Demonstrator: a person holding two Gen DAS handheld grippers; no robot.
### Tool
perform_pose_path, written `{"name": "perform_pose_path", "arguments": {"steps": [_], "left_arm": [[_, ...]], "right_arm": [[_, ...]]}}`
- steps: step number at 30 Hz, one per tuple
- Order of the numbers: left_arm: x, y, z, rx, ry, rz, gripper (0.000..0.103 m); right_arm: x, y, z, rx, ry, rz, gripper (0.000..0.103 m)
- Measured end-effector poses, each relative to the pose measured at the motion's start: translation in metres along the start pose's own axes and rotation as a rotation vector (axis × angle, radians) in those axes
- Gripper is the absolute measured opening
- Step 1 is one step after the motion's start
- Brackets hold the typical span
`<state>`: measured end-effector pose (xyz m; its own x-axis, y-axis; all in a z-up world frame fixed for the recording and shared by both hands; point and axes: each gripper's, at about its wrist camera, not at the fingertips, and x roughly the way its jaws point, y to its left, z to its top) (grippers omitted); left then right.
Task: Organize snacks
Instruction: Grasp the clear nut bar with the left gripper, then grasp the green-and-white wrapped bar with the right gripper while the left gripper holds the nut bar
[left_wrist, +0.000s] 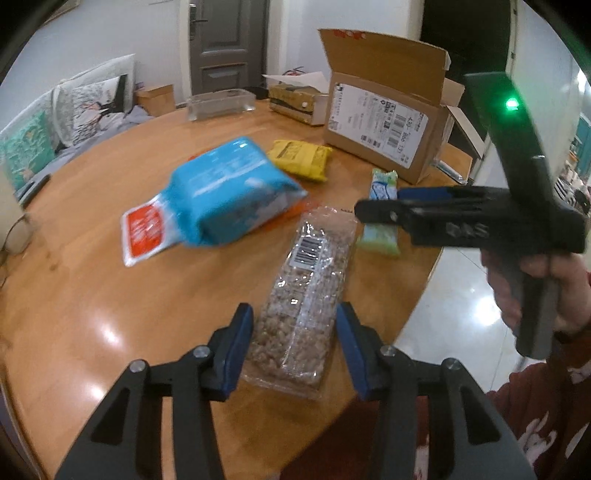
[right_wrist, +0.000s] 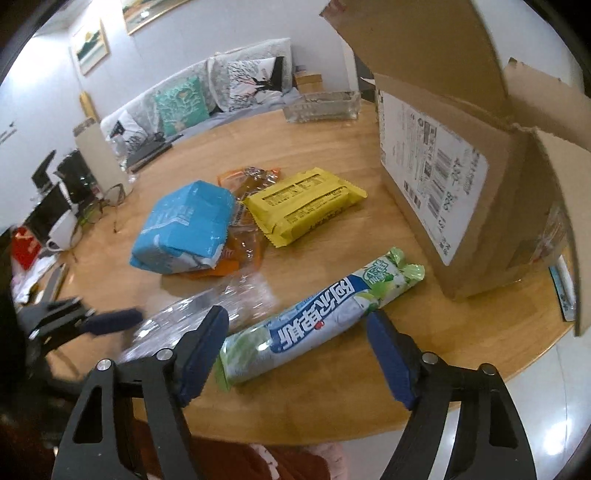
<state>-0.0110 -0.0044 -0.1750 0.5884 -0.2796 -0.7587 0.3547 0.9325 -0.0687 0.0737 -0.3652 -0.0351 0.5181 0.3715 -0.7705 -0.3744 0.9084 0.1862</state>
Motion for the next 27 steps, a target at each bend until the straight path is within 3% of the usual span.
{"name": "perform_pose_path", "arguments": {"steps": [5, 10, 12, 15, 18, 27], "left_arm": [[-0.023, 0.015, -0.026, -0.082, -0.02, 0.082, 0.044], [-0.04, 0.035, -0.047, -0.182, -0.043, 0.178, 0.044], [-0.043, 0.04, -0.05, -0.217, -0.047, 0.216, 0.044], [-0.042, 0.041, -0.05, -0.265, -0.059, 0.268, 0.044], [-0.036, 0.035, -0.046, -0.241, -0.055, 0.289, 0.047], [-0.017, 0.041, -0.025, -0.206, -0.059, 0.278, 0.047]], "right_arm": [[0.007, 0.018, -0.005, -0.096, -0.031, -0.097, 0.069], [0.004, 0.025, -0.009, -0.184, -0.03, -0.088, 0.037], [0.003, 0.024, -0.011, -0.217, -0.022, -0.069, 0.034], [-0.001, 0.02, -0.014, -0.252, -0.019, -0.045, 0.032], [-0.001, 0.014, -0.013, -0.277, -0.01, -0.029, 0.032], [-0.001, 0.013, -0.014, -0.252, -0.011, -0.047, 0.035]]}}
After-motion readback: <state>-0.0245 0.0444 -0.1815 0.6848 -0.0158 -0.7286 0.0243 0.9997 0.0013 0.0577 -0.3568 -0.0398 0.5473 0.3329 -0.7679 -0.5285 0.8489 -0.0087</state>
